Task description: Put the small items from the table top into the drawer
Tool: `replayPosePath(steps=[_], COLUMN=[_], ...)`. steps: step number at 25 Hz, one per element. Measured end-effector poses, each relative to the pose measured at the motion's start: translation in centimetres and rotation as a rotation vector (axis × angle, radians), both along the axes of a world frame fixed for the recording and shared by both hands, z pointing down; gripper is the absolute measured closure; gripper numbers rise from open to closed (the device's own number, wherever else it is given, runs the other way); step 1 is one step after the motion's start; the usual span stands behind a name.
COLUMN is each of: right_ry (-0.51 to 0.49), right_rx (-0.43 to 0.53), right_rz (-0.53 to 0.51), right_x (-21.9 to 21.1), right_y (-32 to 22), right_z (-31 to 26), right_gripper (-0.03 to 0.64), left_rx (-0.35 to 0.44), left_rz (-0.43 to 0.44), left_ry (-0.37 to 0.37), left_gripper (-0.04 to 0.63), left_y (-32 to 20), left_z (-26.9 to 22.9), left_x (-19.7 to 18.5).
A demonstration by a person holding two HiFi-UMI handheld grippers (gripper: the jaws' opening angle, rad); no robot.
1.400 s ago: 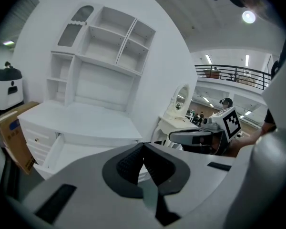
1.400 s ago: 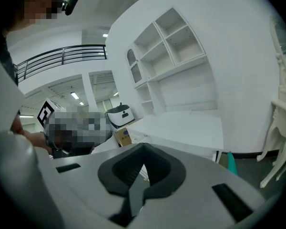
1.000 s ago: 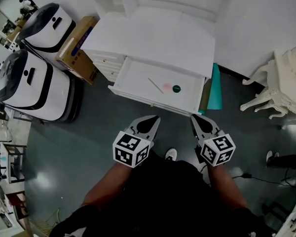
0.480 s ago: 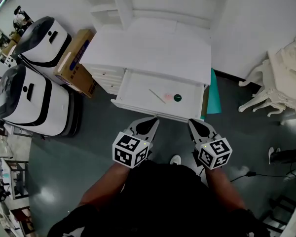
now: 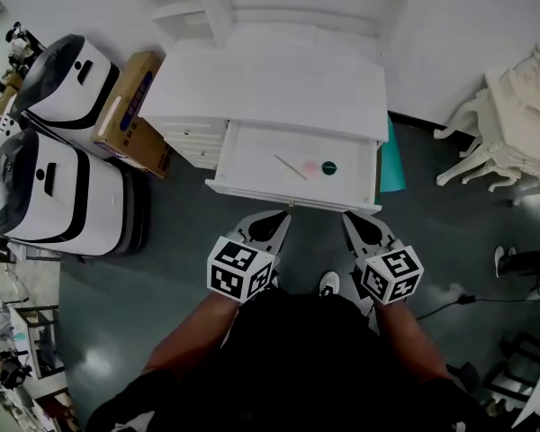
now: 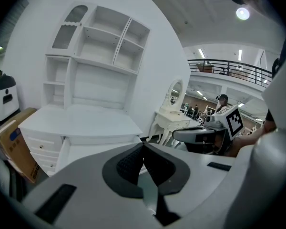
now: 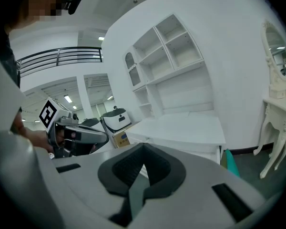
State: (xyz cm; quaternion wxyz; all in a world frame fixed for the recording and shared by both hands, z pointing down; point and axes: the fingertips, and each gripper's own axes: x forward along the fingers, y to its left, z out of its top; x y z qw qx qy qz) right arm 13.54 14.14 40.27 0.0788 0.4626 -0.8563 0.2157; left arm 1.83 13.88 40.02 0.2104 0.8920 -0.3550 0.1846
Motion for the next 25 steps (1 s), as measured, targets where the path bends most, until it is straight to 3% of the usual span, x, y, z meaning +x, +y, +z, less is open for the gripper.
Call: replayPosePath(steps=[25], right_ry=[0.018], right_rx=[-0.04], right_rz=[-0.004], right_x=[-1.1], right_y=[1.0], right_z=[1.7], right_gripper=[0.592], left_rx=[-0.017], left_rz=[-0.004], left_ry=[0.027], left_gripper=[0.592], left_y=[0.3], left_z=[0.6], left_x=[-1.1])
